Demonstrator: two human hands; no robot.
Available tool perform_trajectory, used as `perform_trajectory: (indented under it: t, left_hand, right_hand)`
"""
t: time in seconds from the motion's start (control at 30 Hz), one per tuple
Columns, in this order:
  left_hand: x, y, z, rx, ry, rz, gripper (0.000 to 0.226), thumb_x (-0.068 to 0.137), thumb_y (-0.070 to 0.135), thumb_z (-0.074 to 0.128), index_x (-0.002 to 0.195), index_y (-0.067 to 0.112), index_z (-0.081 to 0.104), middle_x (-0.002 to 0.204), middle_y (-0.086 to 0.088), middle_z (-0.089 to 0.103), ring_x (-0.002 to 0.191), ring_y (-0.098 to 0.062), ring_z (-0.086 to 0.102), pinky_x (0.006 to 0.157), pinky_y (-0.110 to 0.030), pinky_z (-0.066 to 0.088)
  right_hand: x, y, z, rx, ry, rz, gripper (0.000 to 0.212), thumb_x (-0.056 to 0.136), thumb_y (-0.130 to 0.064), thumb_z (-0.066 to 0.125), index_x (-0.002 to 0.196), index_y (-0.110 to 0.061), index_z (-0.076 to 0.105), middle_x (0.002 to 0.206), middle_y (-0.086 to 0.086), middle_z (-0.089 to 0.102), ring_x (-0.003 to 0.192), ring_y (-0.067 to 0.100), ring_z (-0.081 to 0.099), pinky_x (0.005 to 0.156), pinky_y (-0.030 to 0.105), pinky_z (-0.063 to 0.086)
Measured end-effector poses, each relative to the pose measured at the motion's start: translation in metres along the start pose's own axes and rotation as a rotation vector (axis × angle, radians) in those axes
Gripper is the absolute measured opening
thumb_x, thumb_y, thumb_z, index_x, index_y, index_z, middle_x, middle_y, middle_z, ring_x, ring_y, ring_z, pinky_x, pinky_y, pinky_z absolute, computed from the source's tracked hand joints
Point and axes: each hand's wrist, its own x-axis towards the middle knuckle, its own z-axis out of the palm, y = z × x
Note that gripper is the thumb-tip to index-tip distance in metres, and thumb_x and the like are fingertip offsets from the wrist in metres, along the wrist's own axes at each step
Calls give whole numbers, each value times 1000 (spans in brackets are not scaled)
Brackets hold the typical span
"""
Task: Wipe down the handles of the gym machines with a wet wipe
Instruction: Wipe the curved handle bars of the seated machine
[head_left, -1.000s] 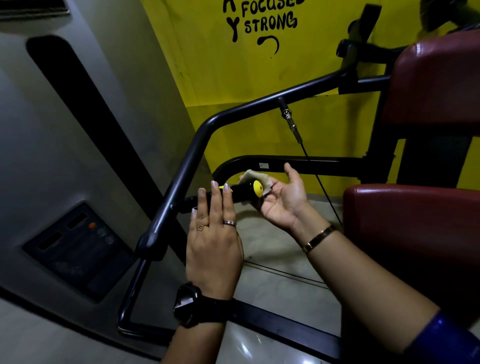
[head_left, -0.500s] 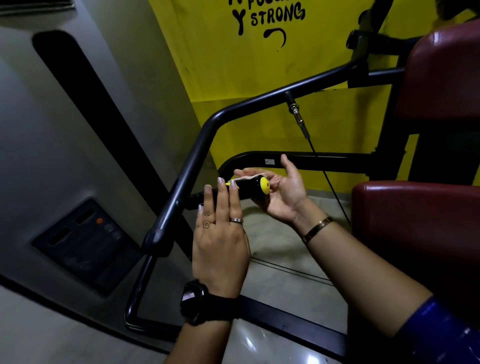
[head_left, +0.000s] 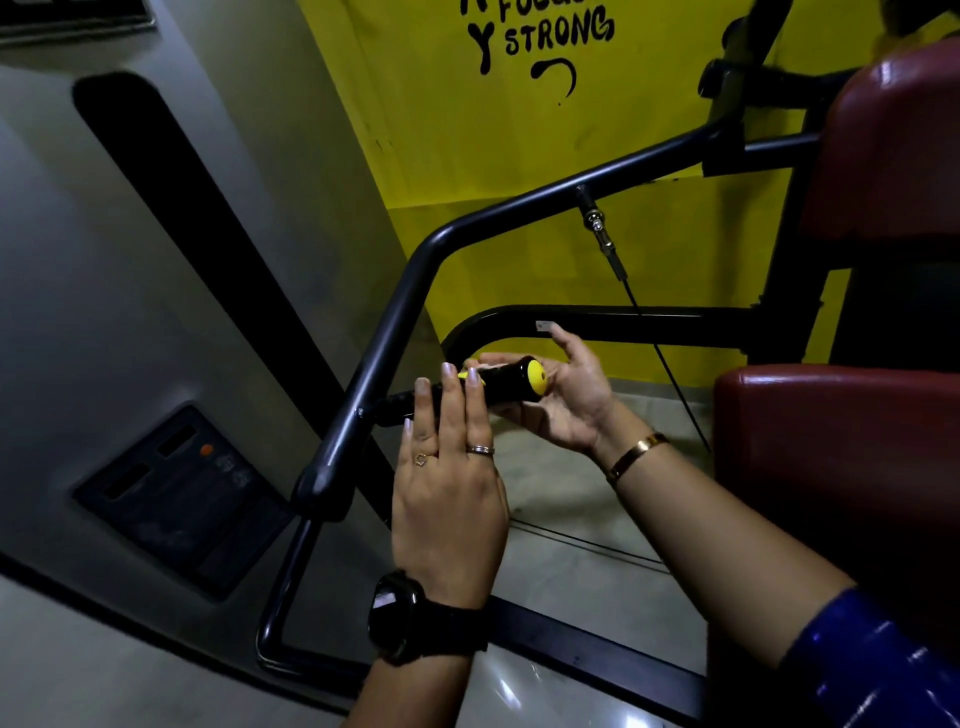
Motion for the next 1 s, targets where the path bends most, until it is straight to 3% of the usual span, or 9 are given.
perform_trajectory:
  t: [0.13, 0.3, 0.43, 0.53, 0.6, 0.67, 0.77, 0.9, 1.0]
  left_hand:
    - [0, 0, 0, 7, 3, -6, 65, 88, 9, 44, 151, 4, 28, 158, -16, 26, 145, -33, 24, 110, -45, 34]
    - [-1, 0, 0, -1, -20, 0, 68, 86, 11, 45, 152, 4, 26, 158, -16, 25, 145, -33, 22, 110, -44, 33]
    - [0, -1, -1, 12, -24, -1, 69, 86, 11, 45, 152, 4, 26, 158, -16, 25, 146, -32, 20, 112, -43, 27]
    - [-1, 0, -1, 23, -29, -2, 71, 85, 13, 48, 152, 5, 25, 158, -15, 23, 145, -31, 19, 112, -42, 26]
    - [-1, -1, -1, 25, -23, -3, 71, 85, 12, 45, 152, 6, 24, 158, -15, 24, 145, -31, 19, 112, -42, 26]
    - [0, -1, 0, 21, -18, -4, 69, 86, 12, 40, 153, 6, 23, 159, -15, 24, 146, -30, 19, 112, -42, 26]
    - [0, -1, 0, 24, -21, -12, 67, 87, 12, 35, 153, 6, 23, 159, -14, 23, 146, -30, 19, 113, -41, 25]
    - [1, -1, 1, 35, -13, -4, 67, 87, 13, 32, 152, 5, 22, 159, -15, 24, 145, -30, 18, 115, -38, 18]
    - [1, -1, 1, 36, -8, -7, 66, 86, 13, 32, 152, 5, 26, 158, -15, 25, 145, -31, 18, 114, -39, 19]
  right_hand:
    - [9, 1, 13, -112, -37, 35, 78, 98, -56, 20, 122, 9, 57, 120, 22, 62, 112, 29, 58, 107, 37, 37]
    - [-4, -12, 17, -268, 10, 99, 64, 98, -46, 27, 123, 4, 58, 114, 21, 64, 104, 28, 61, 90, 34, 49]
    - [-17, -32, 37, -892, 176, -70, 37, 99, -31, 44, 103, -10, 74, 105, 11, 72, 104, 30, 63, 91, 37, 48]
    - [-16, -32, 57, -1455, 219, -148, 35, 95, -38, 55, 91, -9, 75, 70, 4, 68, 66, 15, 59, 62, 28, 43]
    - [-10, -25, 60, -1782, 237, -240, 36, 96, -36, 52, 92, -8, 74, 65, 3, 62, 57, 11, 52, 56, 28, 39]
    - [-10, -18, 54, -1914, 235, -349, 33, 97, -34, 50, 99, -12, 74, 78, 1, 68, 67, 11, 58, 63, 30, 44]
    - [-19, -12, 40, -2109, 112, -577, 27, 92, -29, 56, 113, -19, 71, 116, -2, 69, 103, 17, 61, 83, 34, 51]
    - [-34, 2, 26, -2363, 40, -1013, 27, 86, -25, 56, 104, -16, 73, 114, -1, 69, 108, 23, 61, 97, 40, 47]
    - [-41, 11, 13, -2436, 40, -1151, 34, 89, -19, 48, 114, -15, 70, 124, 0, 64, 121, 24, 55, 110, 41, 35]
